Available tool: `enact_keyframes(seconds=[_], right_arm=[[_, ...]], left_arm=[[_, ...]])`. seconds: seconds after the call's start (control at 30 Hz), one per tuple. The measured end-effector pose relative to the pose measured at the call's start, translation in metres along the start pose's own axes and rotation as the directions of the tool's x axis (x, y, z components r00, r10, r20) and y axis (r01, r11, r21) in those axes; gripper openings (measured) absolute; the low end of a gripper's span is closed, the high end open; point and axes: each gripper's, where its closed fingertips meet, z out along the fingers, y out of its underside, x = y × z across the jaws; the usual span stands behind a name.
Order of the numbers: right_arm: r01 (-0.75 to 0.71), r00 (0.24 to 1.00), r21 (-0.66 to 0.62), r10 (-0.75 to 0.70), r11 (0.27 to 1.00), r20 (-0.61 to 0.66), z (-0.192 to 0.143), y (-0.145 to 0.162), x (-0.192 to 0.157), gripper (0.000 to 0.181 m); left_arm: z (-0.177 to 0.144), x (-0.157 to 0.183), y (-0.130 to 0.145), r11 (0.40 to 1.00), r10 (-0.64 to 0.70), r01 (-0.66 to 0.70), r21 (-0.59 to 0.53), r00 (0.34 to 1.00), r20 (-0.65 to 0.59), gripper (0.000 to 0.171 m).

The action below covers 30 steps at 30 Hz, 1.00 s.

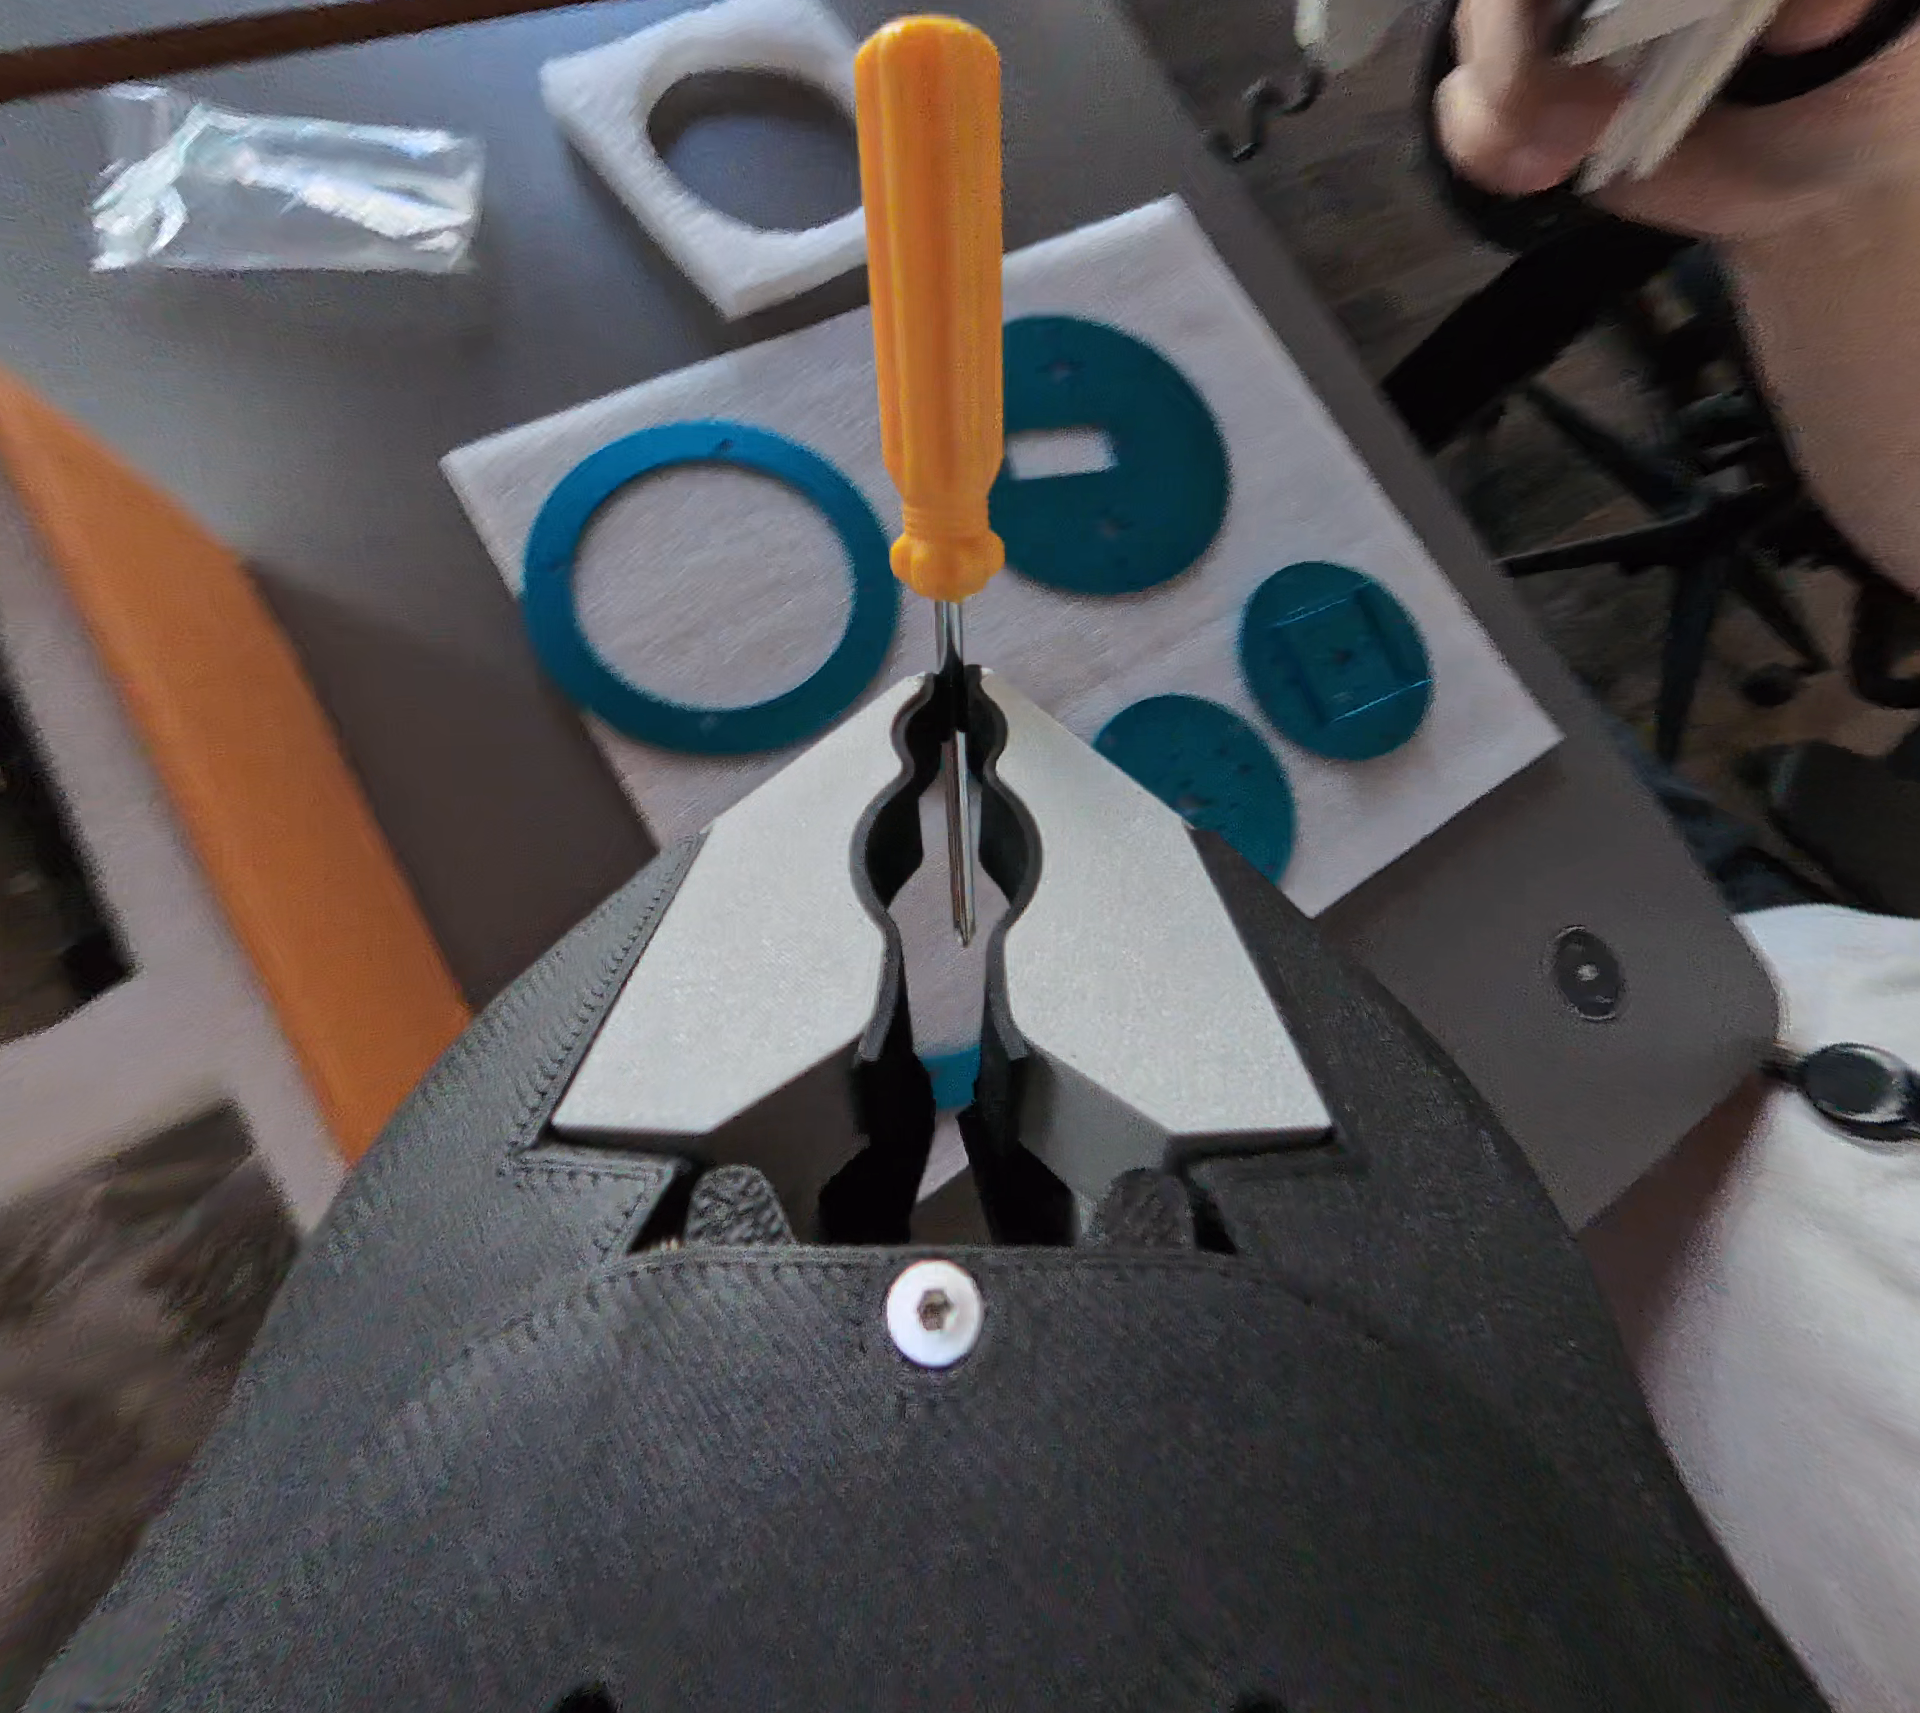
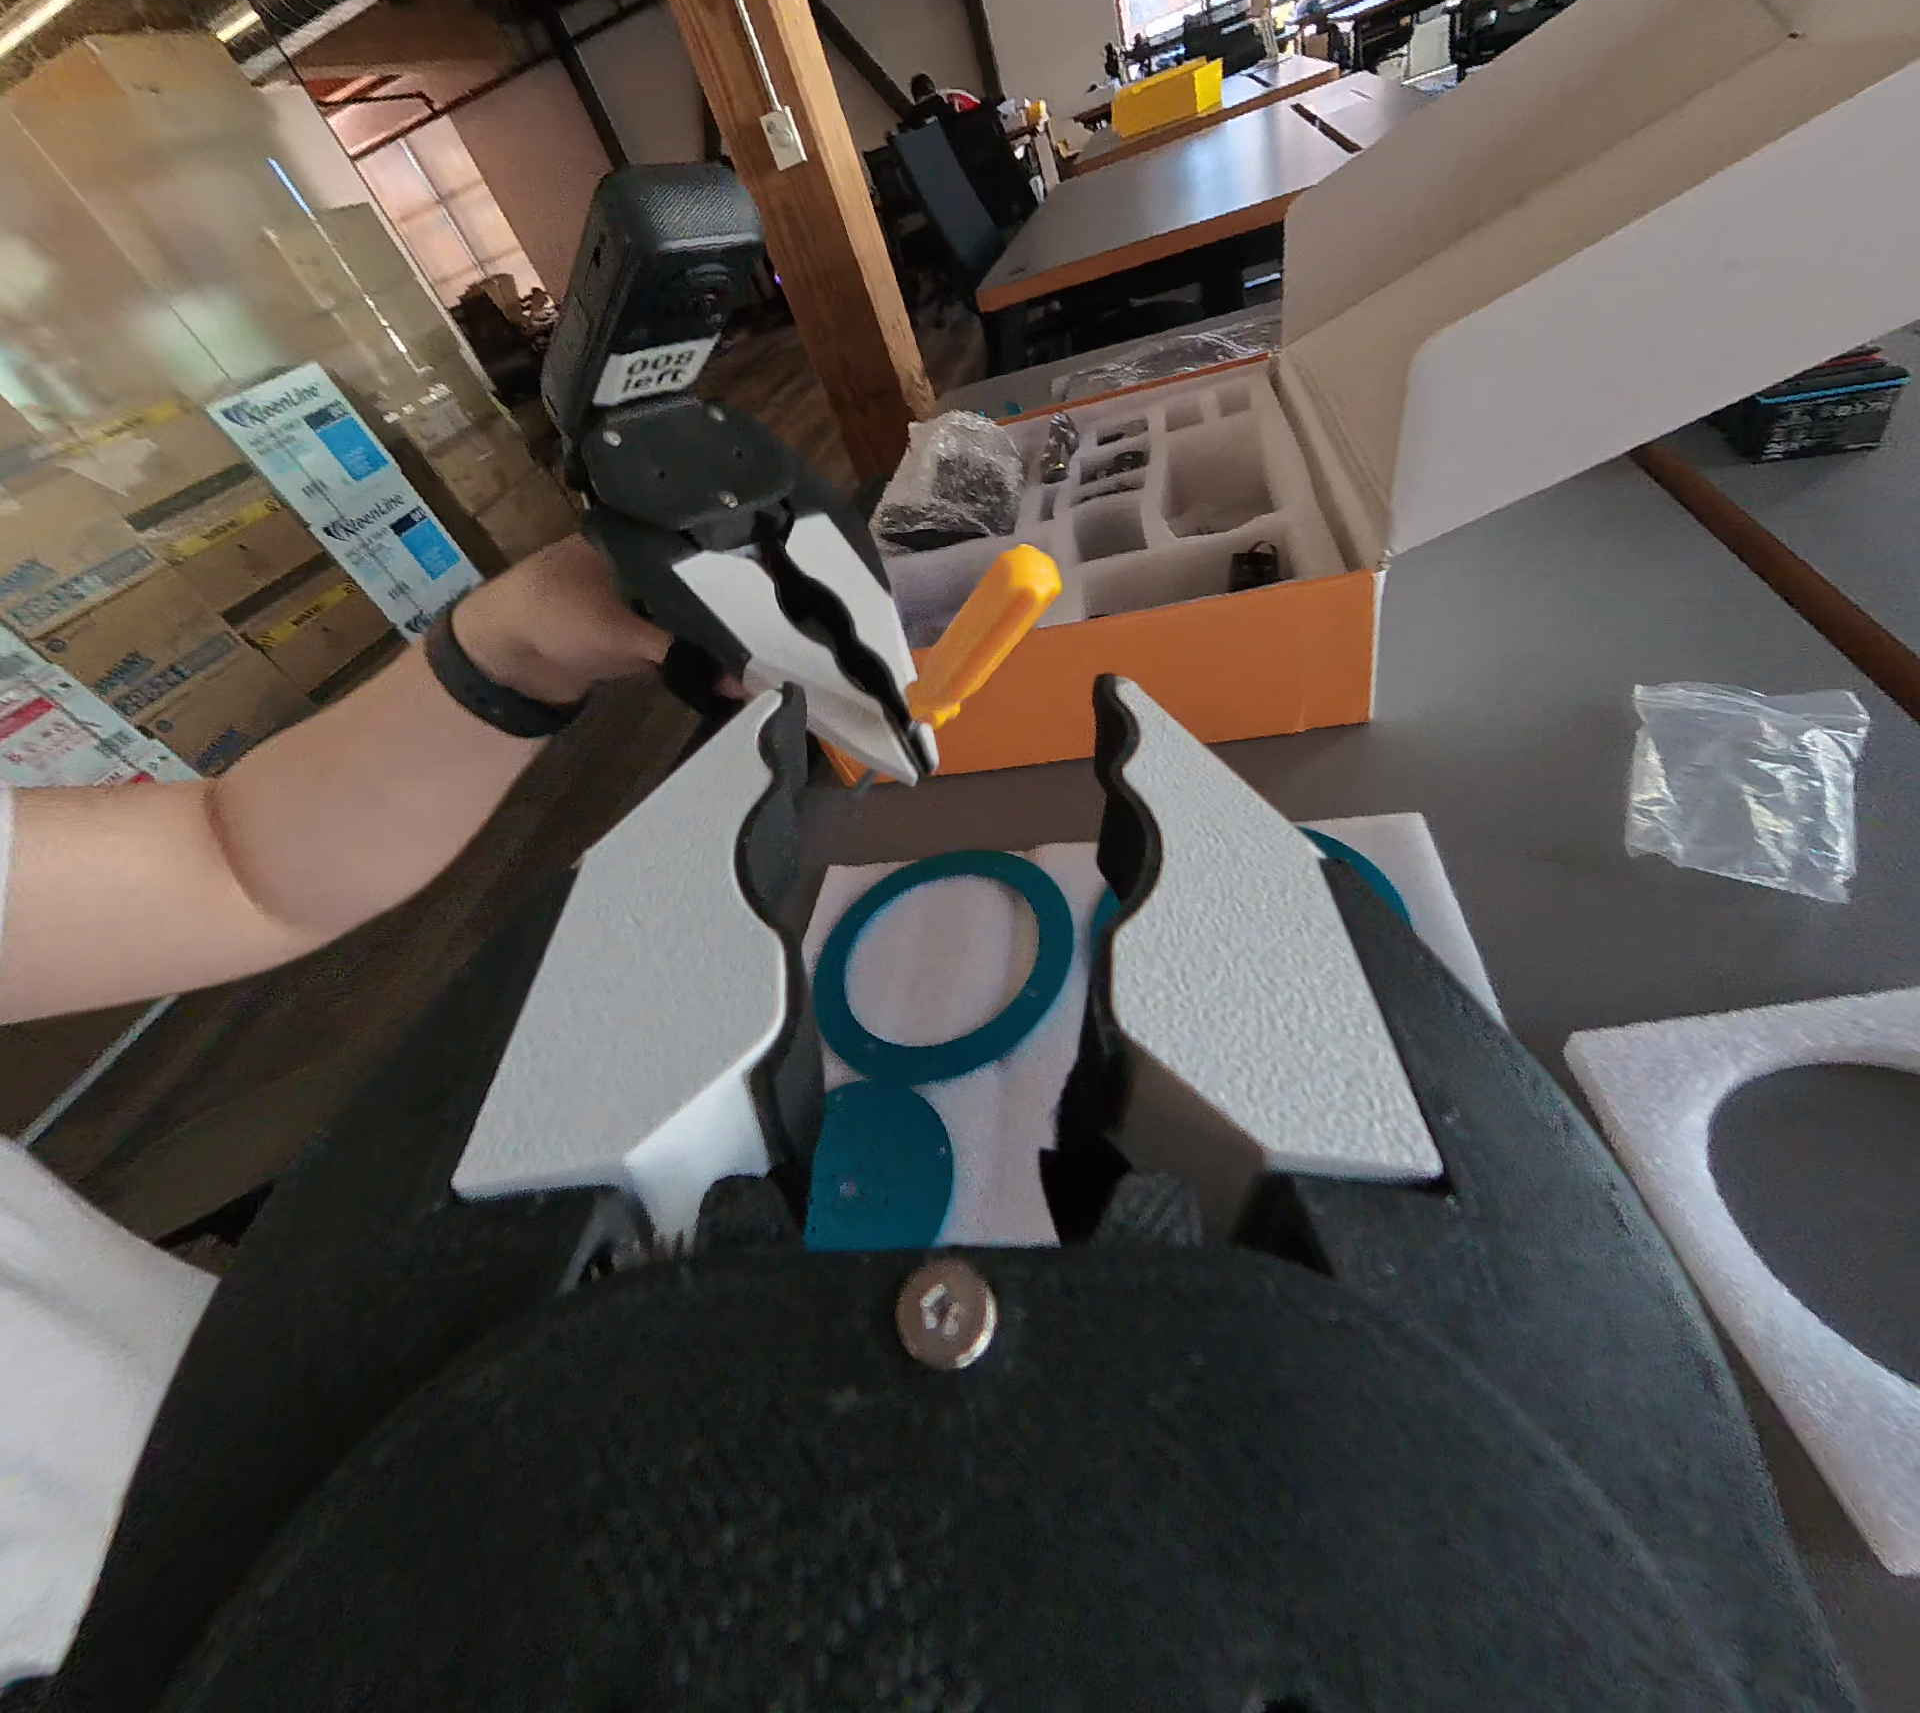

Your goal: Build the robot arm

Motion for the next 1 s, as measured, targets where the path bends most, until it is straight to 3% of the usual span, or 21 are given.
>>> enact_keyframes(seconds=[0.07, 0.13, 0.23, 0.4, 0.53, 0.67, 0.83, 0.9, 1.0], right_arm=[[-0.009, 1.0, 0.0, 0.009, 1.0, -0.014, -0.005, 0.009, 0.005, 0.054], [-0.059, 0.998, -0.001, 0.059, 0.998, -0.023, -0.013, 0.024, 0.011, 0.053], [-0.169, 0.985, 0.034, 0.17, 0.985, -0.039, -0.036, 0.041, 0.02, 0.052], [-0.221, 0.966, 0.124, 0.235, 0.967, -0.11, -0.089, 0.054, 0.031, 0.05], [-0.24, 0.955, 0.171, 0.264, 0.956, -0.135, -0.121, 0.059, 0.033, 0.05], [-0.237, 0.955, 0.158, 0.26, 0.958, -0.143, -0.129, 0.068, 0.035, 0.05], [-0.239, 0.962, 0.097, 0.249, 0.966, -0.108, -0.115, 0.085, 0.03, 0.052], [-0.214, 0.971, 0.067, 0.219, 0.975, -0.092, -0.111, 0.092, 0.025, 0.055], [-0.103, 0.991, -0.015, 0.101, 0.995, -0.093, -0.109, 0.11, 0.014, 0.063]], left_arm=[[0.0, -0.019, 0.011, 0.996, 0.006, 0.002, -0.095, 0.996, 0.085, 0.002], [0.013, -0.02, 0.016, 0.986, -0.016, 0.027, -0.167, 0.998, 0.069, 0.002], [0.048, -0.01, 0.017, 0.95, -0.174, 0.171, -0.26, 0.985, 0.012, 0.002], [0.106, -0.001, 0.02, 0.893, -0.314, 0.297, -0.338, 0.949, 0.004, 0.002], [0.128, -0.002, 0.033, 0.833, -0.424, 0.403, -0.38, 0.905, 0.03, 0.002], [0.135, -0.003, 0.043, 0.776, -0.487, 0.478, -0.412, 0.869, 0.092, 0.002], [0.134, -0.003, 0.042, 0.729, -0.517, 0.535, -0.427, 0.839, 0.17, 0.003], [0.133, -0.002, 0.041, 0.725, -0.522, 0.544, -0.423, 0.834, 0.178, 0.012], [0.124, -0.008, 0.033, 0.765, -0.495, 0.541, -0.35, 0.841, 0.219, 0.018]])
